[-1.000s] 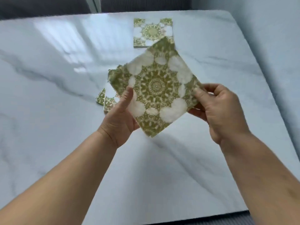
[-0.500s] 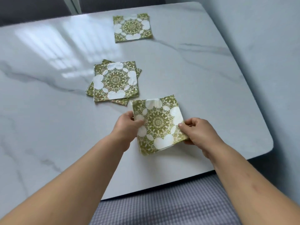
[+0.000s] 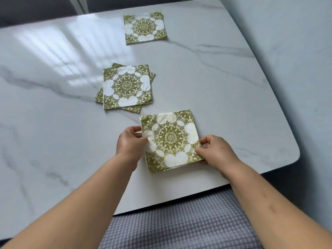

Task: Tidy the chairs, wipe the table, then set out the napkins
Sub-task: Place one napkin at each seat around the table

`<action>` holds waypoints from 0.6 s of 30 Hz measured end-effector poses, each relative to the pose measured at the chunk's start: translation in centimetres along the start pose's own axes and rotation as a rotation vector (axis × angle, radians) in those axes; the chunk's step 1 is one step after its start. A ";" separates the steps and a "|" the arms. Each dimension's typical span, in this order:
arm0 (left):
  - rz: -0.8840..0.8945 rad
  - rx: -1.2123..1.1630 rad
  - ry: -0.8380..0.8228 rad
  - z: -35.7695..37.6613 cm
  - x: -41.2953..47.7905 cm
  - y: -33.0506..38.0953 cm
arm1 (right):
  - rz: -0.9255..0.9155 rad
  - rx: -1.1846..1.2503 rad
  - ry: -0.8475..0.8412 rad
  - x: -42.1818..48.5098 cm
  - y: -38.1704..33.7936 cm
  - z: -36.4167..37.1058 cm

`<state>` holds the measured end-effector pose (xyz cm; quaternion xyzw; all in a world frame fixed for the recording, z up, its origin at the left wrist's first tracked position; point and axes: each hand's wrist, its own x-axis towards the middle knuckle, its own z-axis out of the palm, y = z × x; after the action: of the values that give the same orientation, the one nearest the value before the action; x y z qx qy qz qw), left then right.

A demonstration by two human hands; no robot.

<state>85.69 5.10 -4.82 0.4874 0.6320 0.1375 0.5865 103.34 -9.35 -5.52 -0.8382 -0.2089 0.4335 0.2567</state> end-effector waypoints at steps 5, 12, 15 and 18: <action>-0.012 0.041 0.009 -0.4 0.2 -0.6 | -0.020 -0.114 -0.050 0.0 -0.2 0.1; -0.004 0.138 0.078 -0.5 0.3 -1.3 | -0.048 -0.306 0.016 -0.5 -0.6 0.0; 0.008 0.173 0.103 -0.7 0.1 -1.4 | -0.048 -0.320 0.024 -0.5 -0.8 0.0; 0.018 0.216 0.123 -0.7 0.0 -1.4 | -0.039 -0.321 0.013 -0.5 -0.9 -0.1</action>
<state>84.42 4.72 -5.61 0.5442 0.6734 0.1036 0.4895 103.01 -8.93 -4.63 -0.8670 -0.2899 0.3841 0.1291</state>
